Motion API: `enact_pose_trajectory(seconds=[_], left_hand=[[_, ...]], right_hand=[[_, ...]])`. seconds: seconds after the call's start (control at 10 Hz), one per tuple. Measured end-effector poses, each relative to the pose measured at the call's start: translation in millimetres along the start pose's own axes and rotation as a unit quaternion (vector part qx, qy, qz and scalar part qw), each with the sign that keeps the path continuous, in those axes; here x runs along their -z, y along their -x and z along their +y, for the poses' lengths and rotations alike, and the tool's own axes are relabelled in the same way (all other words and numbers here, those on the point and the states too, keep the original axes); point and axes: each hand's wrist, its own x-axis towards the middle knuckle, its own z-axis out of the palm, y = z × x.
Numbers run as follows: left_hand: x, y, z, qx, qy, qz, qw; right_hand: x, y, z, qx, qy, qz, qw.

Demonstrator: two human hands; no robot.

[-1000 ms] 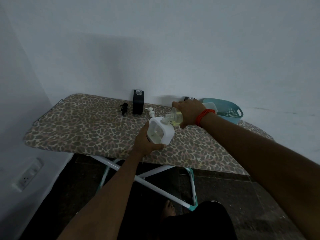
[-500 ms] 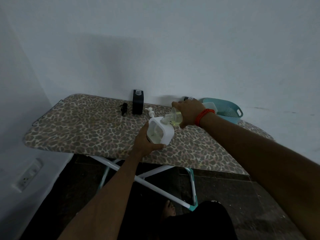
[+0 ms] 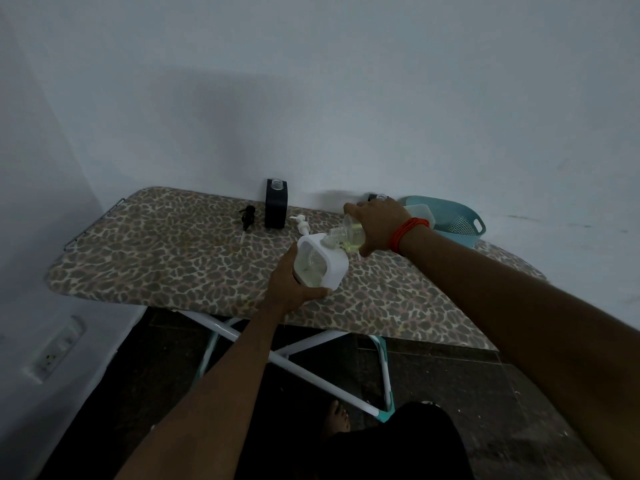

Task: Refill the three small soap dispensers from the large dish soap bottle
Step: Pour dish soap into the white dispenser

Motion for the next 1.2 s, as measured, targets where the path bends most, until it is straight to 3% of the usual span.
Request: enact_pose_trajectory(seconds=[1.2], left_hand=[[0.9, 0.9, 0.9, 0.007, -0.016, -0.003, 1.0]], right_hand=[[-1.5, 0.1, -1.0, -0.007, 0.003, 0.003, 1.0]])
